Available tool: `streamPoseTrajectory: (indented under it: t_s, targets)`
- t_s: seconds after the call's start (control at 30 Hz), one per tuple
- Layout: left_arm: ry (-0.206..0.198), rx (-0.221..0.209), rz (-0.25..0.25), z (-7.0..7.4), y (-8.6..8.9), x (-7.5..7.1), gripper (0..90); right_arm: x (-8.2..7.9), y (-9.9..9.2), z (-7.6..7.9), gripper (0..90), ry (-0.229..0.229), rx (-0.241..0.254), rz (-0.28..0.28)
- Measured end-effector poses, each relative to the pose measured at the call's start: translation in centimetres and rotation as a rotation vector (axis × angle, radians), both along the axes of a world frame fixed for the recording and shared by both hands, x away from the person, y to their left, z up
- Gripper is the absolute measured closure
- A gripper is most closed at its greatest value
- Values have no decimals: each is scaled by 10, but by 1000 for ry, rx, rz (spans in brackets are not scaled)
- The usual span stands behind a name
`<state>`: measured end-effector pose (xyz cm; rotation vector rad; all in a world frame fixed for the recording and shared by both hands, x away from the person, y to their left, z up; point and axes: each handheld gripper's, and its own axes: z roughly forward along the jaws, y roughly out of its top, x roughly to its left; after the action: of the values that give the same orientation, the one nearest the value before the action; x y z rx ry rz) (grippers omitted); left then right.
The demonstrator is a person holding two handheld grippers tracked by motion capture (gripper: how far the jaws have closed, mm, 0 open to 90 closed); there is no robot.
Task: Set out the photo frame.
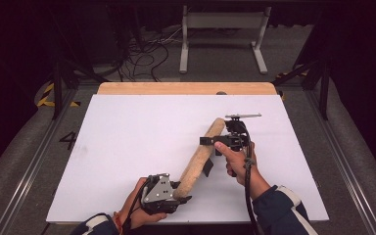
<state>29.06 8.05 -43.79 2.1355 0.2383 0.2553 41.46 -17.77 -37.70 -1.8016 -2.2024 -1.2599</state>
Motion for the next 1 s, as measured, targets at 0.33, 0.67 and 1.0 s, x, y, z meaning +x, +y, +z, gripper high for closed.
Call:
streamPoseTrajectory:
  t_s: [0.33,0.67,1.0]
  targets:
    - [5,0,1,0,-18,0,456,-8,30,-8,276,70,-114,116]
    - [52,41,-23,3,21,-3,206,-8,28,9,438,44,-192,177]
    - [-19,77,211,-8,90,4,124,-5,30,12,450,42,-242,234]
